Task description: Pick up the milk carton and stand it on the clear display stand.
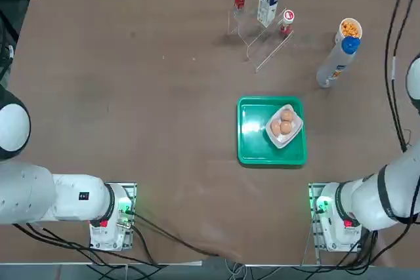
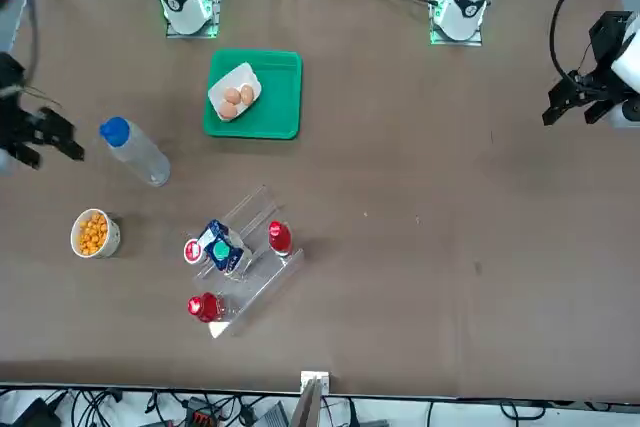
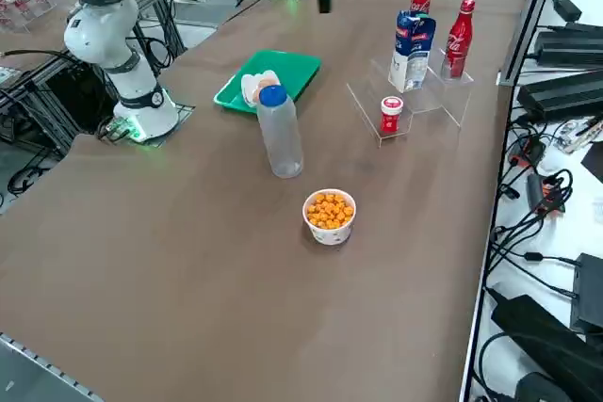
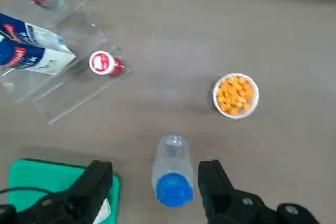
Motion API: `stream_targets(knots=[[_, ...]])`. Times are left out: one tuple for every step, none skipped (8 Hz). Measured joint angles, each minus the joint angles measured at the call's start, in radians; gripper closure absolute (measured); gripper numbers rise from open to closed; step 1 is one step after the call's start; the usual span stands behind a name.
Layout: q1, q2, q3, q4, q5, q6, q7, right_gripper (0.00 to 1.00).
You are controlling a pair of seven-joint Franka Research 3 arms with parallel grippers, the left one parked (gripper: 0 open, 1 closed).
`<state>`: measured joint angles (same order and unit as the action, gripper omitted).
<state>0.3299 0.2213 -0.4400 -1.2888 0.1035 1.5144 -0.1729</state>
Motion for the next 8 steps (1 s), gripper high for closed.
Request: stream_targets(knots=[[-0.002,-0.036,-0.015,-0.029,-0.017,-0.009,0.0,0.0],[-0.002,-0.07,-0.022,-0.061,-0.039,-0.011,0.001,0.0],[-0.002,-0.096,-0.022,-0.085,-0.049,-0.022,0.004,0.0],[-0.001,-0.116,-0.022,-0.095,-0.051,-0.047,0.006,0.0],[0.0,-0.135,-0.022,-0.097,-0.052,-0.072,0.007,0.0],[0.001,-0.155,-0.021,-0.097,-0.053,-0.096,0.009,0.0],[-0.001,-0.176,-0.015,-0.098,-0.06,-0.121,0.009,0.0],[-0.019,-0.193,0.019,-0.103,-0.089,-0.147,0.009,0.0]])
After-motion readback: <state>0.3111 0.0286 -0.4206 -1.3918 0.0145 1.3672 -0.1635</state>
